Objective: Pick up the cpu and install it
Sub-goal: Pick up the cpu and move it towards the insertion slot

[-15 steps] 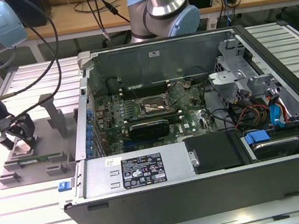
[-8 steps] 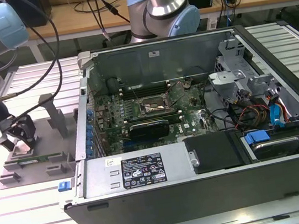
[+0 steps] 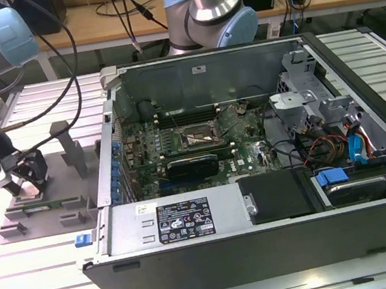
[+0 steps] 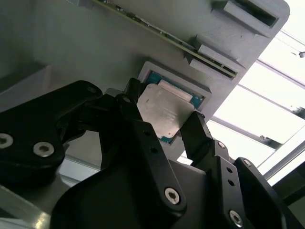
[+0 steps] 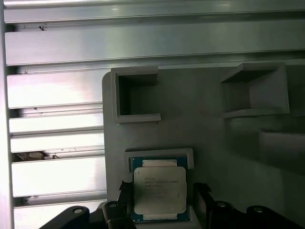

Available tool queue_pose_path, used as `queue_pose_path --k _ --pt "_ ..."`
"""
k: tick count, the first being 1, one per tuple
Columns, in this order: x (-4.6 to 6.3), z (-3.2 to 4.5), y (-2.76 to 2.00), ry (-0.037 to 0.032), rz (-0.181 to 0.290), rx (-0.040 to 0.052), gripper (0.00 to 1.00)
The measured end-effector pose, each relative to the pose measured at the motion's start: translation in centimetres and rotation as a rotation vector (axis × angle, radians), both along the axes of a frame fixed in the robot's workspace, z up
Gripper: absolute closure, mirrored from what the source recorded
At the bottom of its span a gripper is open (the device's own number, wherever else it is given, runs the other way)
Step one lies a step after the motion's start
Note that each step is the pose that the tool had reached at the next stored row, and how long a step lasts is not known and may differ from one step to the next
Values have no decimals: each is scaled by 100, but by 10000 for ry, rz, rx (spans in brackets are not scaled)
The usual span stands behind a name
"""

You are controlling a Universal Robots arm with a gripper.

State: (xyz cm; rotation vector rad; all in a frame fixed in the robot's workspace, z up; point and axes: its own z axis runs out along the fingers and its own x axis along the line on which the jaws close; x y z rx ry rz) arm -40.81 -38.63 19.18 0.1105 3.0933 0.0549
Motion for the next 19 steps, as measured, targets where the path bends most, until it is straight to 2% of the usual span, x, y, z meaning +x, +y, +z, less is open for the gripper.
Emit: queue_pose_path --k 5,7,10,19 --pt "-27 -21 7 1 1 6 38" --pt "-28 -43 10 -1 0 114 38" --pt "-28 -47 12 0 0 145 38" --pt "-28 -33 13 0 0 149 38"
